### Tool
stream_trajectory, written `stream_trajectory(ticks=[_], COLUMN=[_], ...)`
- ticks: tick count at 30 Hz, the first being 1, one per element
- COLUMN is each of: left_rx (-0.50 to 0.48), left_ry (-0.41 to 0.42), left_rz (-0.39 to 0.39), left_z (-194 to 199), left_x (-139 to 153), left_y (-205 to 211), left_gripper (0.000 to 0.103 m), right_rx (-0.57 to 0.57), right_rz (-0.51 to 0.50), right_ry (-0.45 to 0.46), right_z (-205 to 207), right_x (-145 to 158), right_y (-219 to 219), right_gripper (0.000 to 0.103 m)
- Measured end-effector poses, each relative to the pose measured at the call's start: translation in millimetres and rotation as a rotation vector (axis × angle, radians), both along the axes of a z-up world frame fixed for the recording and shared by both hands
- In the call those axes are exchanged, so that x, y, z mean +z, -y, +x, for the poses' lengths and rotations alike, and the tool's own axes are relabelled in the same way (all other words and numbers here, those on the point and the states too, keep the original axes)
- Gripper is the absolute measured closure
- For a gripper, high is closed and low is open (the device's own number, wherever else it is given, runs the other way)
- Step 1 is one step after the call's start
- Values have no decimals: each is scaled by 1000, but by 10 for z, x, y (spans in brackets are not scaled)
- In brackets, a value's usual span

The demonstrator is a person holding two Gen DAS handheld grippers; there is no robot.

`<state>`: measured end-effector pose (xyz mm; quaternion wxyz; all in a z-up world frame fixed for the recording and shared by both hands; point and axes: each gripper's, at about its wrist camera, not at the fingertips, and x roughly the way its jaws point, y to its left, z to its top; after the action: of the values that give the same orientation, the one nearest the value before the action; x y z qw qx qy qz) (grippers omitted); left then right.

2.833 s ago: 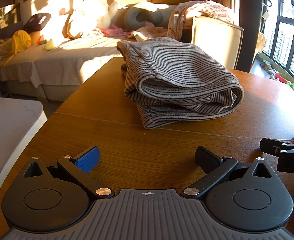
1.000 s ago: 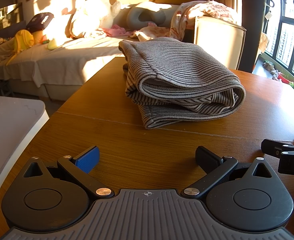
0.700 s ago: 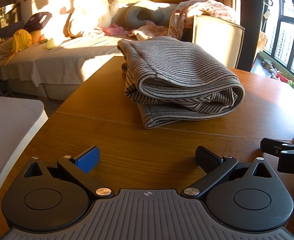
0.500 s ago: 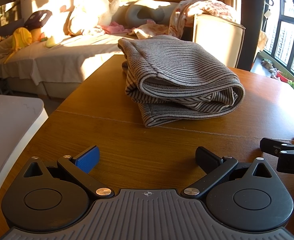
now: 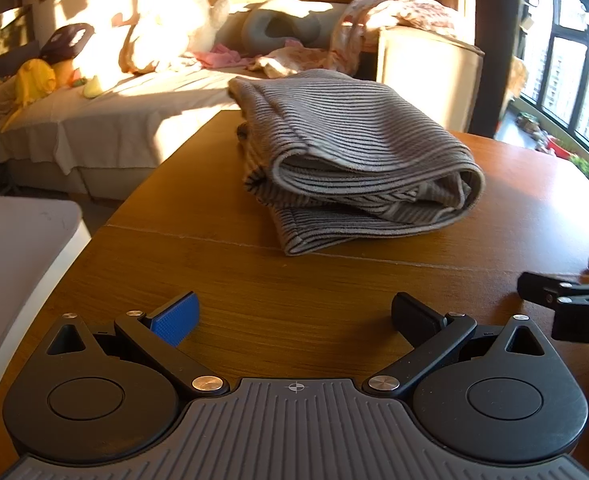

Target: Fold clothes

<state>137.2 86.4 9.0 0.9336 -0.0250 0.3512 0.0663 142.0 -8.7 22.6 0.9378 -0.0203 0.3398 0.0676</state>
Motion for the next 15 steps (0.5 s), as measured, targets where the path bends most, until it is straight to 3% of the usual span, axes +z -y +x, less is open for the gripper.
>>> stream_trajectory(ticks=[3,10,15], left_rx=[-49,-12,-32], left_ry=[19,91,104], left_rz=[-32,-169,-177], left_z=[-32,-105,-132], left_x=[0,-4,-6], left_y=[-24,-221,-210], left_gripper=[0,0,2], right_rx=[-4,-27,-29], right_rz=[-1,-3,-3], right_ry=[0,0,0], right_z=[-3,-15,-13], right_x=[3,8,9], right_y=[-4,-39,-36], right_gripper=[0,0,0])
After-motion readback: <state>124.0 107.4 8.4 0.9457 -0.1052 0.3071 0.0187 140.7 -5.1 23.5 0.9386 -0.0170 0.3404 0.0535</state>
